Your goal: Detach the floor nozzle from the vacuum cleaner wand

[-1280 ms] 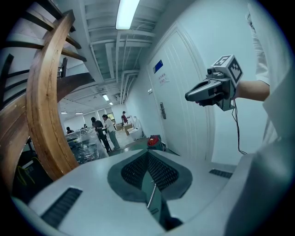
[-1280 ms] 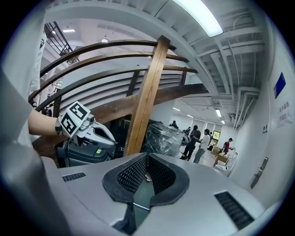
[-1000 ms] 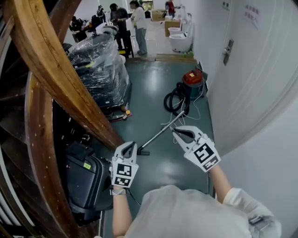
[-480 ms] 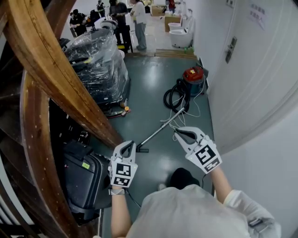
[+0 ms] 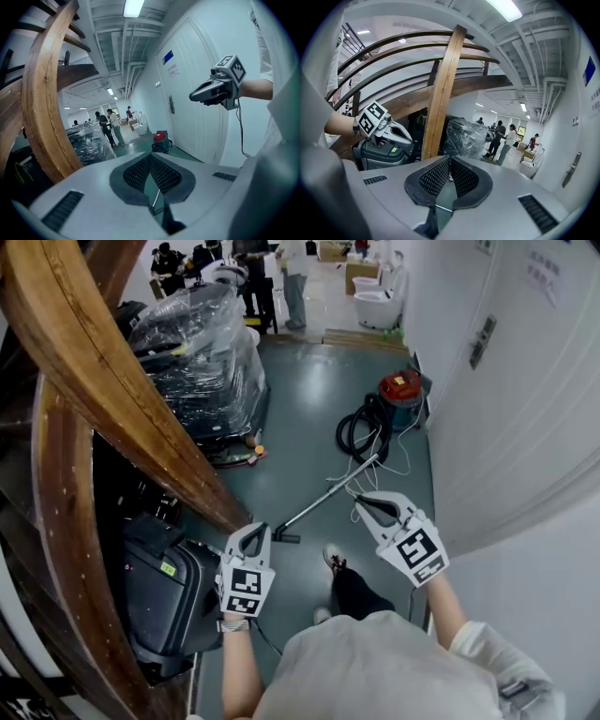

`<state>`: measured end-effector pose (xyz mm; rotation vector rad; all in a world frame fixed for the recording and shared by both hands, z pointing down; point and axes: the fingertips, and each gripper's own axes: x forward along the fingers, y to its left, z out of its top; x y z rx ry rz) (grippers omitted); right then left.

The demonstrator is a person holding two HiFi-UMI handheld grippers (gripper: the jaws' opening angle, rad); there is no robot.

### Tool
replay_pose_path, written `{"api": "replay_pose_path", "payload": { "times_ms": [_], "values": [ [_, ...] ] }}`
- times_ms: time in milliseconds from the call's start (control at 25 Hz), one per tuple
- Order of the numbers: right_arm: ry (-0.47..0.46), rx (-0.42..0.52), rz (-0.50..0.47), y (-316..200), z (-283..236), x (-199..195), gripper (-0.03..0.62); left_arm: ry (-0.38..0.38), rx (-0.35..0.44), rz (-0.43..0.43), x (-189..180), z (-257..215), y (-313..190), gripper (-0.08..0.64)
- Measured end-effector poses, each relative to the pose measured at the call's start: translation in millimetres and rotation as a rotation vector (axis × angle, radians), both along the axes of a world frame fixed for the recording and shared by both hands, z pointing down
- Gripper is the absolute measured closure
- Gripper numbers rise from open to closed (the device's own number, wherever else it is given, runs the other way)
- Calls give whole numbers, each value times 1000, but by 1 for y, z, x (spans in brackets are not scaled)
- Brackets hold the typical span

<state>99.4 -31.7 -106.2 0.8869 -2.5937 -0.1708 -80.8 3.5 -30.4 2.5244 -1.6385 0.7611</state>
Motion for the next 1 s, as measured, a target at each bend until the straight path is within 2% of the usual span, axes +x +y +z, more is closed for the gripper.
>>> {"api": "replay_pose_path", "payload": {
  "times_ms": [200,320,440,720,1000],
  "values": [
    [-37,-28,-31,-28,3,-14,560,36,8,-31,-15,-2,-17,561],
    [-67,-87,-77,-43,3,-25,560,54,13,-50,-24,-2,-31,561],
    [-81,-124,-81,-60,4,-32,563,53,3,-72,-31,1,-47,561],
    [-58,-132,-47,-101,17,-42,563,50,-35,-100,-41,13,-72,561],
    [-24,-189,-81,-125,37,-49,561,59,-60,-115,-51,27,-96,561]
  ]
}}
